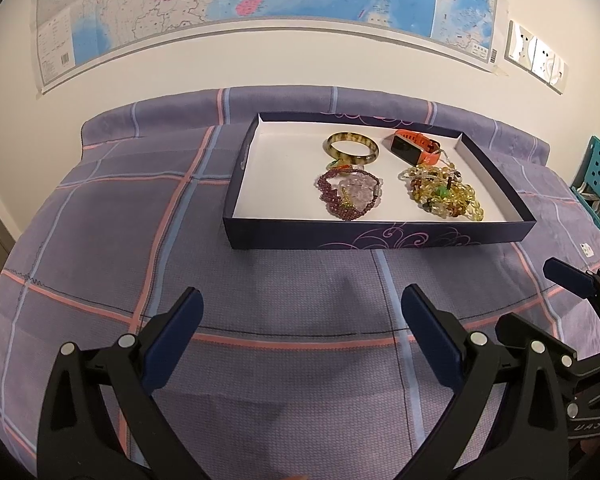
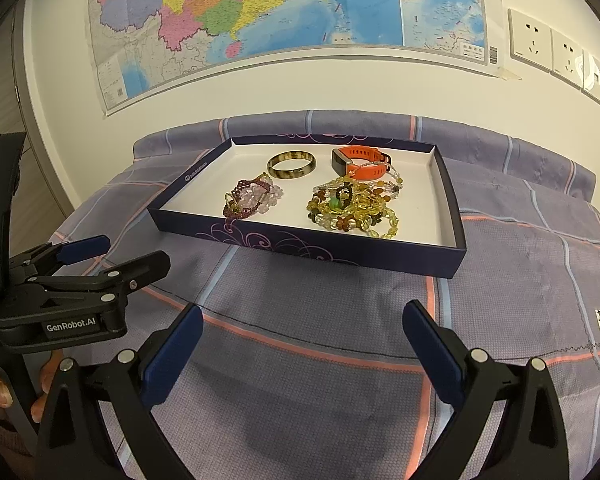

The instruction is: Organize jewelry

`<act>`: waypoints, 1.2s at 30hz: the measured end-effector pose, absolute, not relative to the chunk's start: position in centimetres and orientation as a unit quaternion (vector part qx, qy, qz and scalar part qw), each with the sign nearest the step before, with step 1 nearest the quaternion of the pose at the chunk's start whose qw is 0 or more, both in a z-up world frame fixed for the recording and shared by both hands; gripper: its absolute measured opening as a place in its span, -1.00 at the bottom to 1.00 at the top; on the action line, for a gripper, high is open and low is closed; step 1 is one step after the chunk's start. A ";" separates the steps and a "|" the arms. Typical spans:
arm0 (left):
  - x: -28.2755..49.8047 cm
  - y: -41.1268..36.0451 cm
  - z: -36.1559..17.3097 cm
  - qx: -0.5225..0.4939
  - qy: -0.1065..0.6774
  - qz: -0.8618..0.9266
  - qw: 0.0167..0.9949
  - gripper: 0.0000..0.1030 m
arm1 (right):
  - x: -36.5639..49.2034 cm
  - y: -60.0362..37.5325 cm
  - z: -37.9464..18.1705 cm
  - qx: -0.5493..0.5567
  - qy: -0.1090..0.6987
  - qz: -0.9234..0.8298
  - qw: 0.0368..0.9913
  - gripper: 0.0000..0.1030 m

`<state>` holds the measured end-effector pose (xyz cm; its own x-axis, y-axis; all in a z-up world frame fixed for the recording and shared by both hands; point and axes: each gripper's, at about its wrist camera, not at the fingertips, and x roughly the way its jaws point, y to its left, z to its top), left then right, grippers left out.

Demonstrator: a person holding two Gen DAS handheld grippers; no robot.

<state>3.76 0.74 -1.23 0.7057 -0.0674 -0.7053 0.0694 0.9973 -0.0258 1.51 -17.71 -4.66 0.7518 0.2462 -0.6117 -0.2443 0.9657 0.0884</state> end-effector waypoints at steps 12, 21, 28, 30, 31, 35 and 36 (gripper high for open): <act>3.8 0.7 -1.2 0.005 0.381 -0.037 0.924 0.89 | 1.5 -17.8 -4.6 0.002 0.326 0.131 0.936 0.87; 3.7 0.7 -1.1 0.004 0.379 -0.039 0.925 0.89 | 1.4 -17.7 -4.7 0.002 0.326 0.131 0.936 0.87; 3.7 0.7 -1.3 0.005 0.380 -0.038 0.924 0.89 | 1.4 -17.6 -4.7 0.001 0.326 0.130 0.936 0.87; 3.6 0.6 -1.3 0.008 0.378 -0.038 0.925 0.89 | 1.3 -17.6 -4.7 0.000 0.325 0.130 0.937 0.87; 3.7 0.5 -1.3 0.010 0.377 -0.037 0.925 0.89 | 1.3 -17.5 -4.6 -0.002 0.325 0.129 0.937 0.87; 3.7 -0.1 -1.7 0.015 0.385 -0.054 0.921 0.89 | 1.0 -17.3 -4.6 -0.010 0.327 0.138 0.935 0.87; 3.8 -0.1 -1.8 0.011 0.390 -0.058 0.919 0.89 | 1.0 -17.5 -4.5 -0.016 0.328 0.137 0.934 0.87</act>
<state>3.77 -0.08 -1.78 0.6894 -0.0977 -0.7178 0.1156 0.9930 -0.0241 1.02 -17.48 -4.53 0.7471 0.2468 -0.6173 -0.2672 0.9617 0.0612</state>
